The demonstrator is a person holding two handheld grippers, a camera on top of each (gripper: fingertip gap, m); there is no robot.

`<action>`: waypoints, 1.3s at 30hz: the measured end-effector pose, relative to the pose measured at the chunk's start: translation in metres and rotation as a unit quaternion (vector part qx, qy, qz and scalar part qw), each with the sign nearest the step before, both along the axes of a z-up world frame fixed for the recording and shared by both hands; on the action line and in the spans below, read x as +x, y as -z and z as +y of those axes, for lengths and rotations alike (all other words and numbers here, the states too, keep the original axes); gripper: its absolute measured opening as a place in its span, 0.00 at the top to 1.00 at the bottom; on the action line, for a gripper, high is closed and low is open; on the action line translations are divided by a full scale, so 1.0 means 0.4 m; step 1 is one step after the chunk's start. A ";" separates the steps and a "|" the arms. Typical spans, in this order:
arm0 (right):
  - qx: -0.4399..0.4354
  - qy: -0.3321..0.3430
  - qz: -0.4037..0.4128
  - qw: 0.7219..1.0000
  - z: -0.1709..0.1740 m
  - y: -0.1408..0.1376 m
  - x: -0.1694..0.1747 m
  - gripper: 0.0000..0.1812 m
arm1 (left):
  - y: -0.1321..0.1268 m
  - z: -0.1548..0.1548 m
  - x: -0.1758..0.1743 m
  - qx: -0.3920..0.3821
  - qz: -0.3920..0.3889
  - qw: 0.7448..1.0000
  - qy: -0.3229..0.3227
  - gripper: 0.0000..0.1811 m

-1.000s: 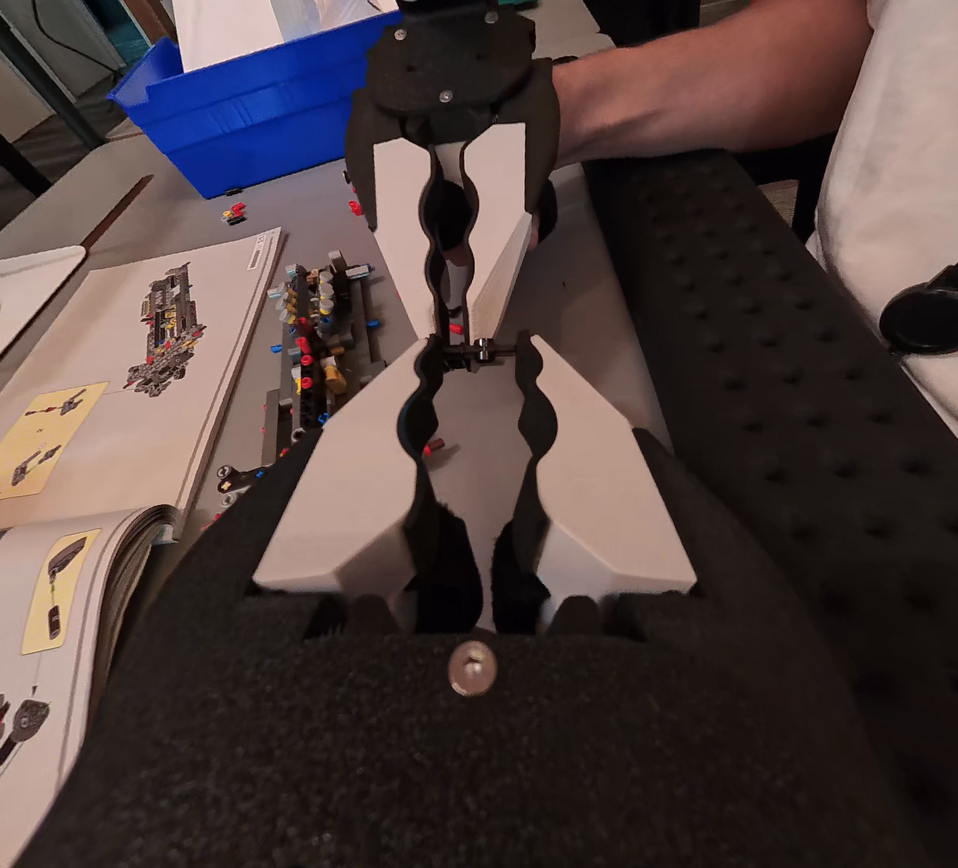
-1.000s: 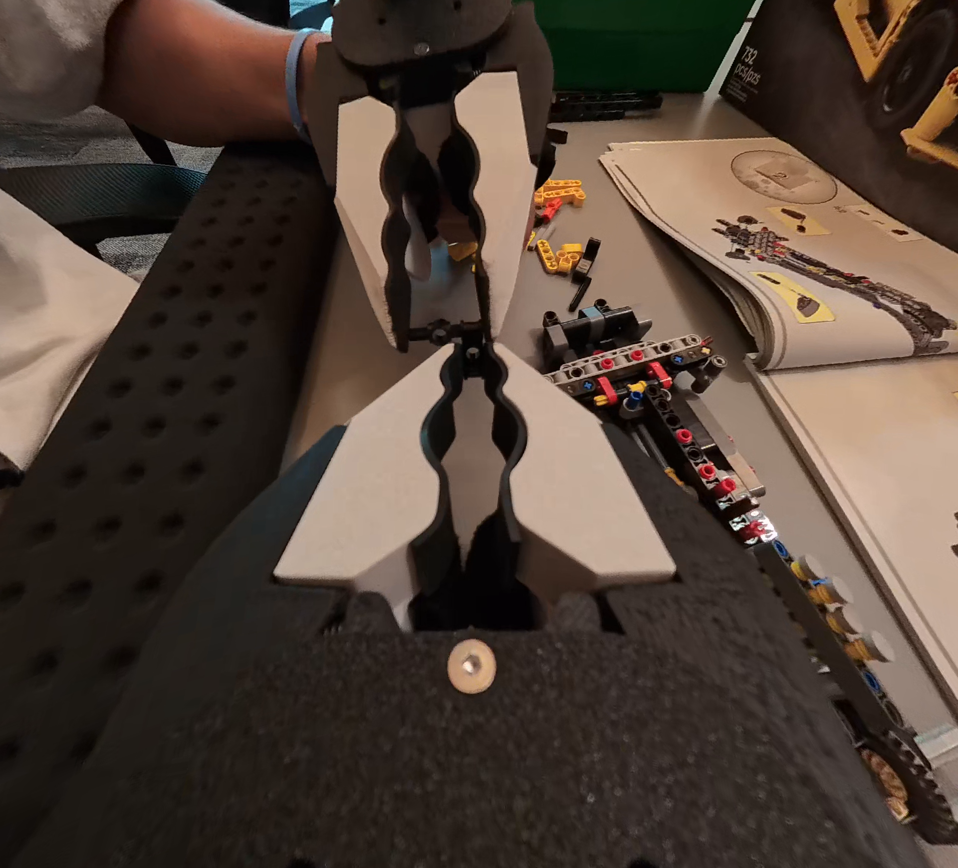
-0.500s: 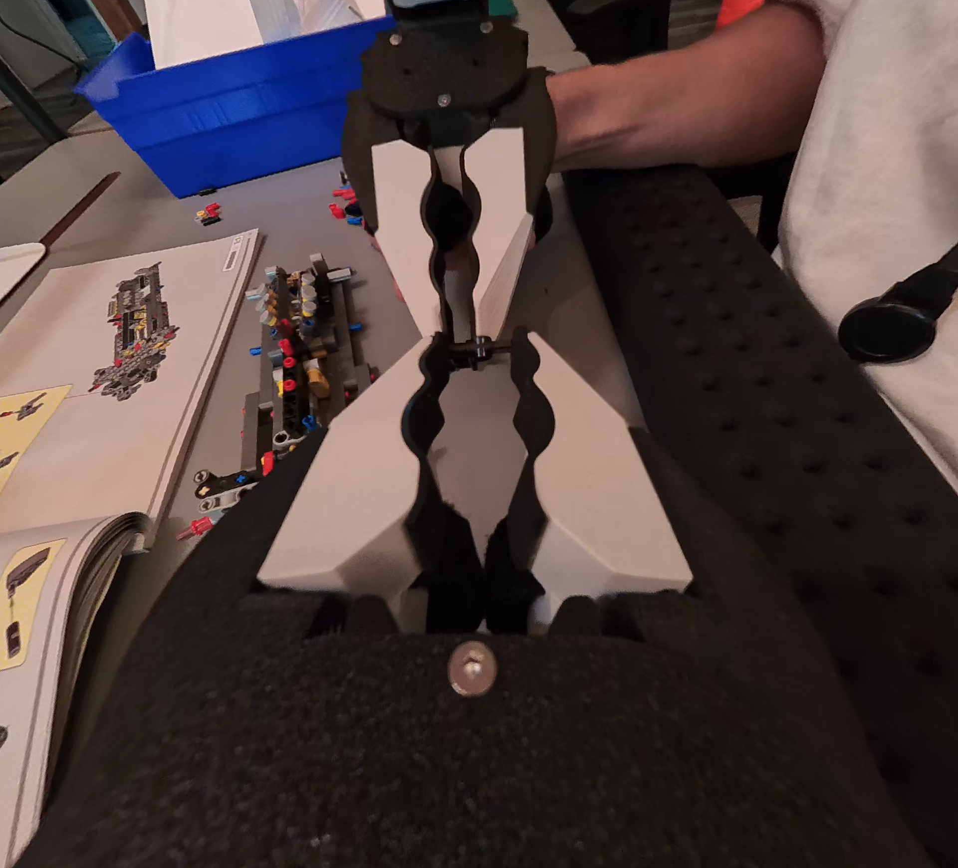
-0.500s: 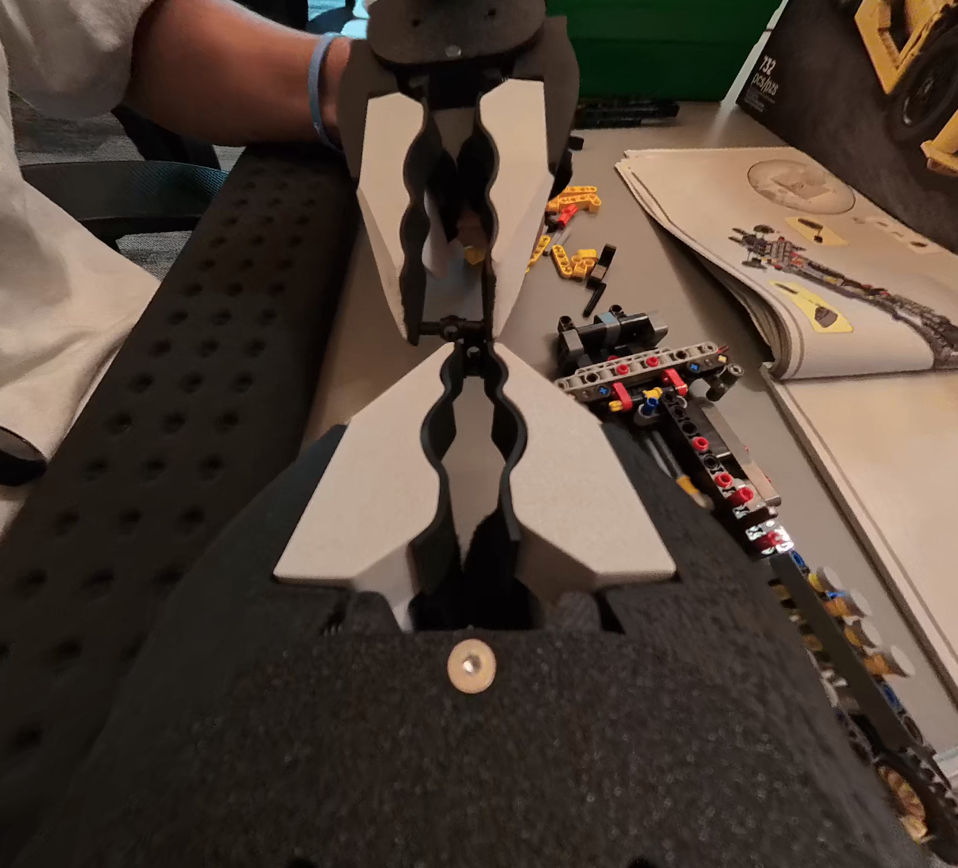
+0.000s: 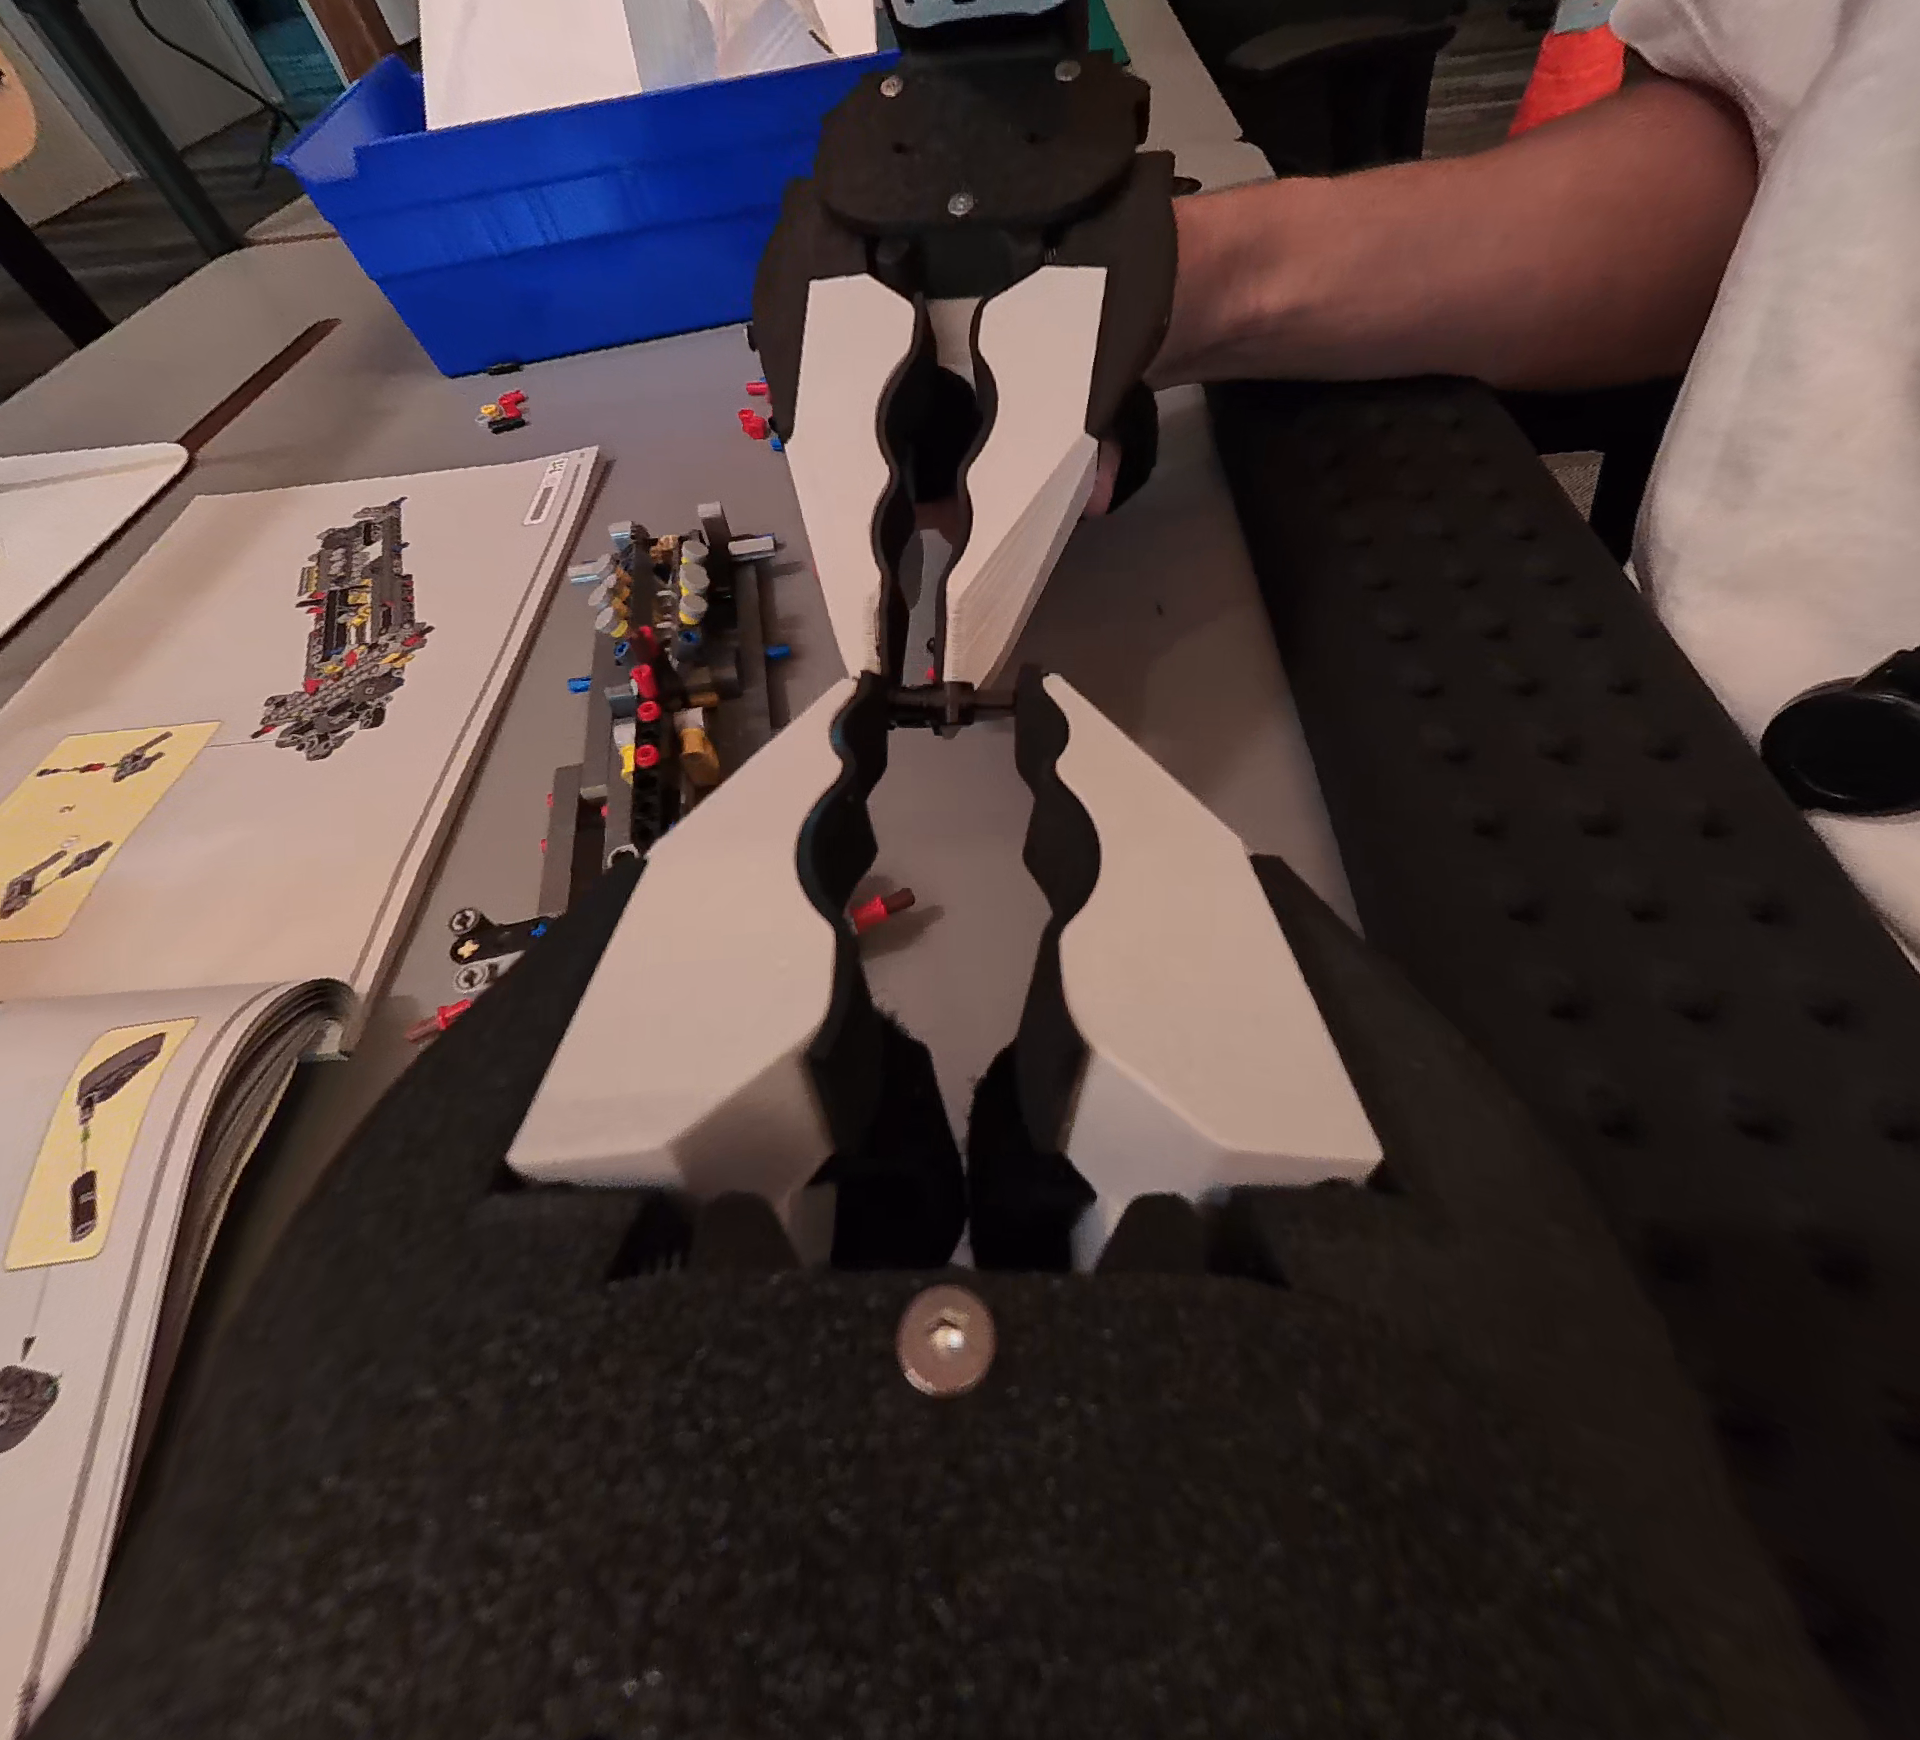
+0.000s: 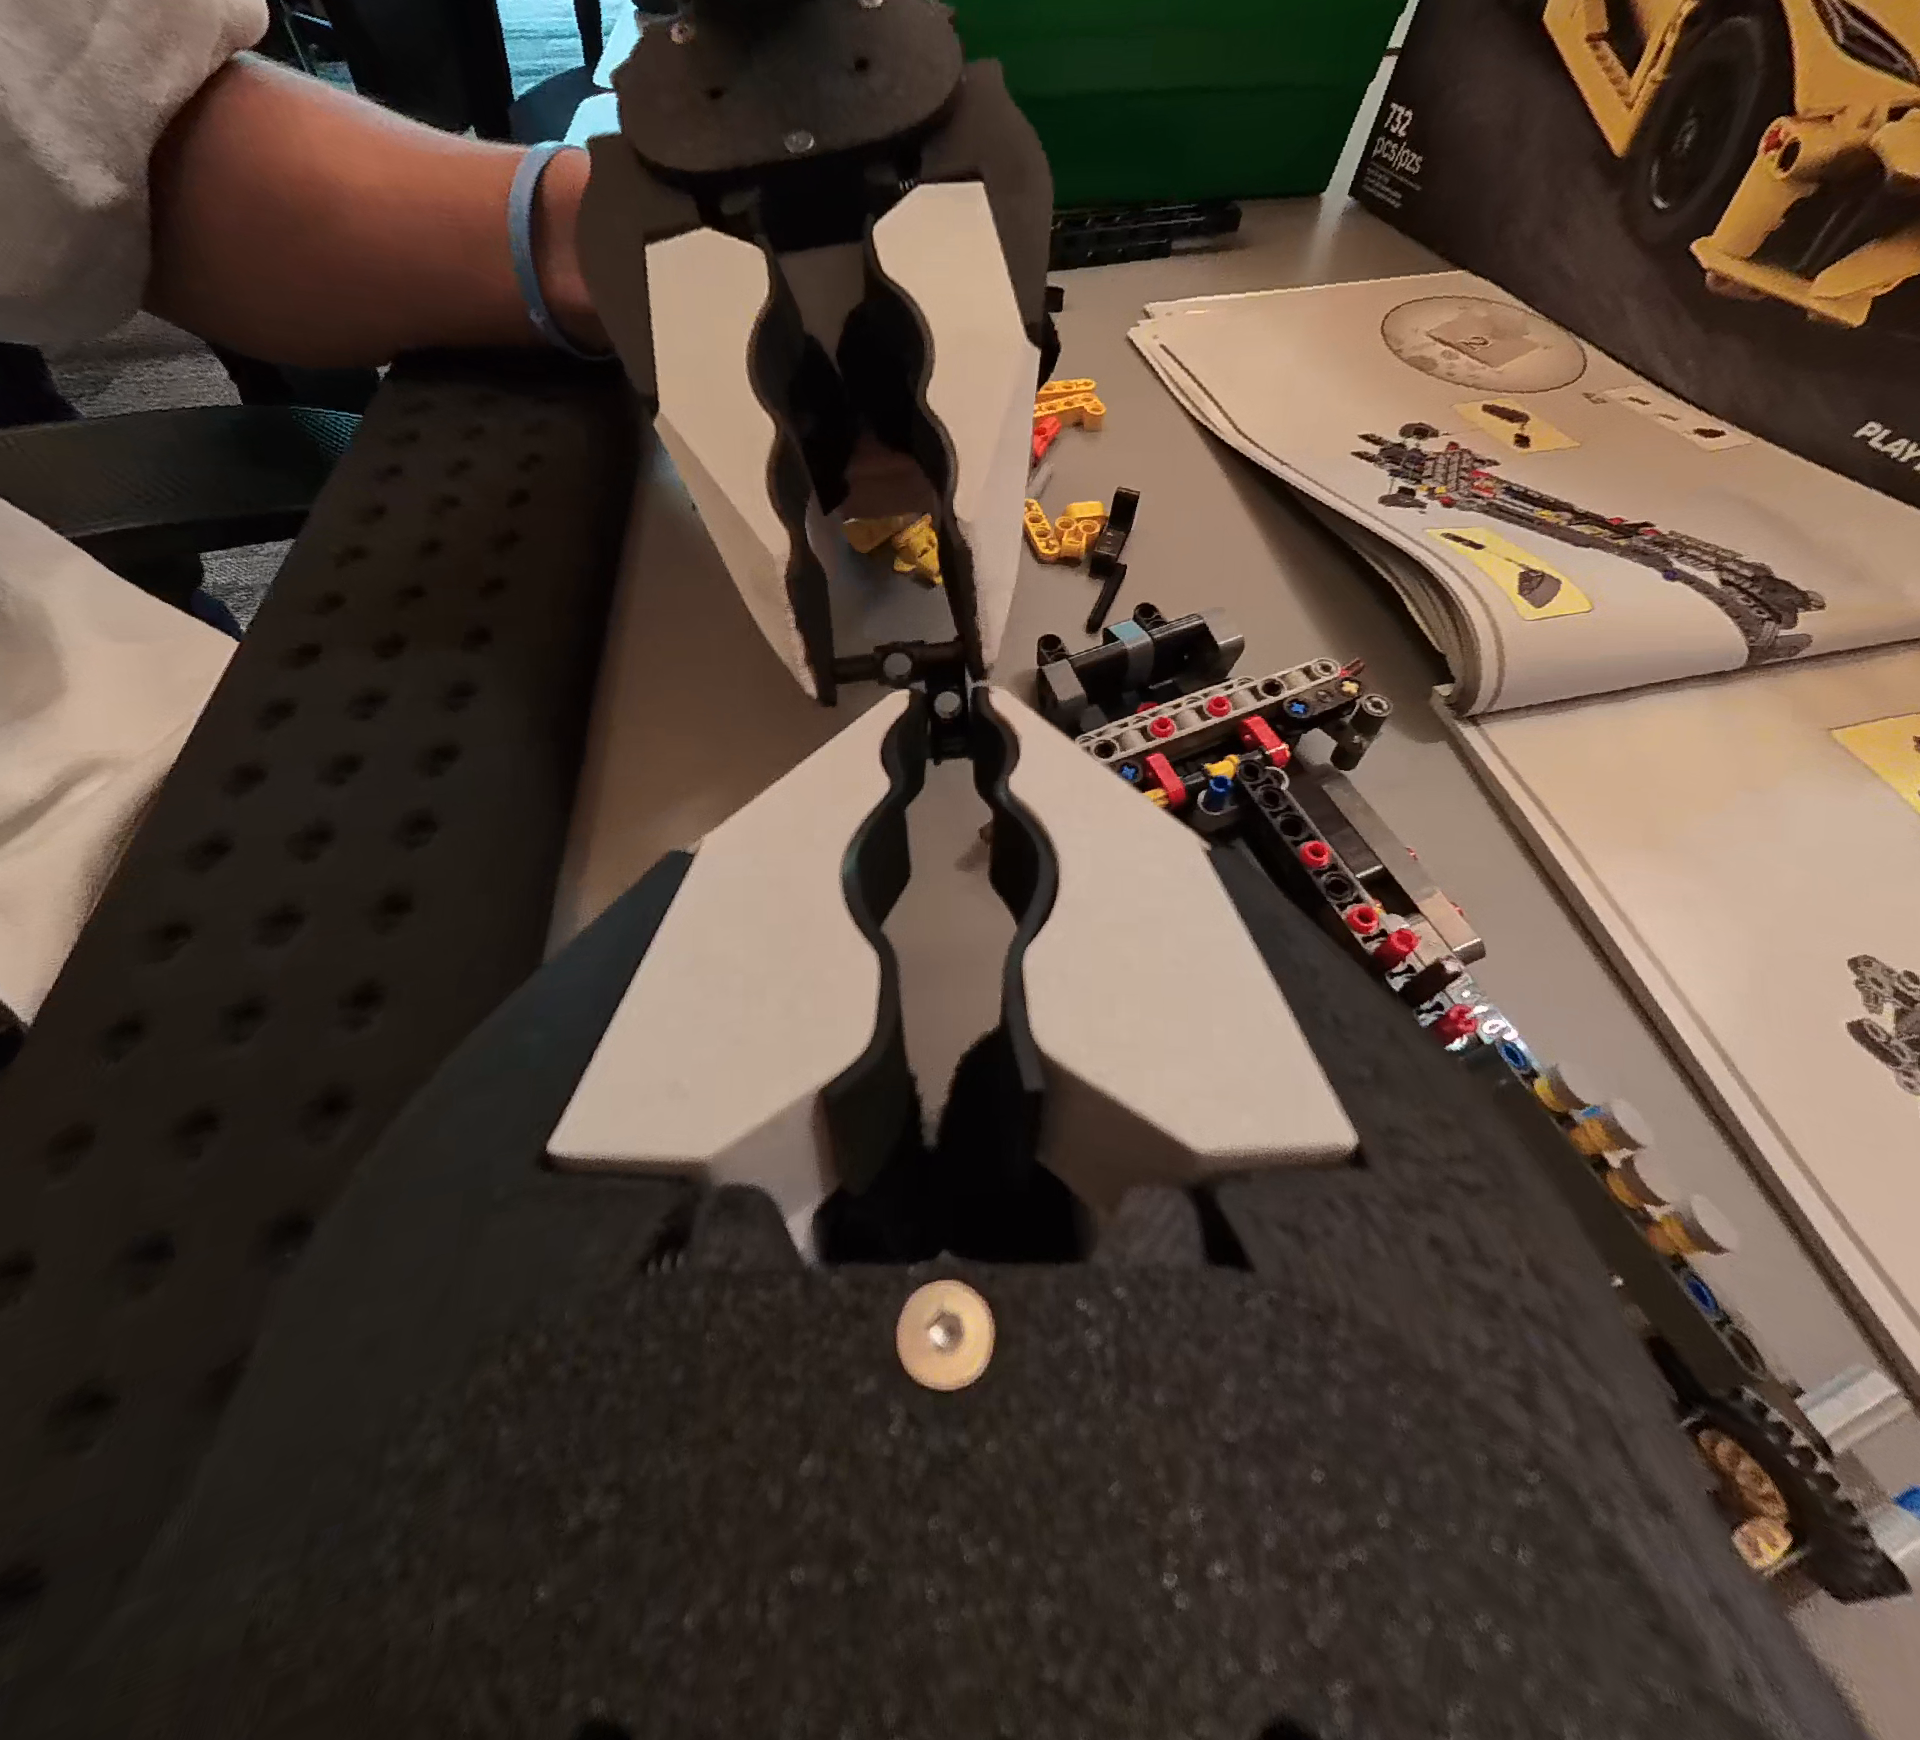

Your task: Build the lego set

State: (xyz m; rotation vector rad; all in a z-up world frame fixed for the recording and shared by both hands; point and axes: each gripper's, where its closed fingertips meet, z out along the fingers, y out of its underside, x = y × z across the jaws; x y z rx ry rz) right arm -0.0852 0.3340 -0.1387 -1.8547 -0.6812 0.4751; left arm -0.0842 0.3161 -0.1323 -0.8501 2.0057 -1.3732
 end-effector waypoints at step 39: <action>-0.063 0.203 0.296 0.931 0.055 -0.066 0.256 0.97 | 0.028 0.086 0.031 0.027 0.015 0.995 -0.090 0.94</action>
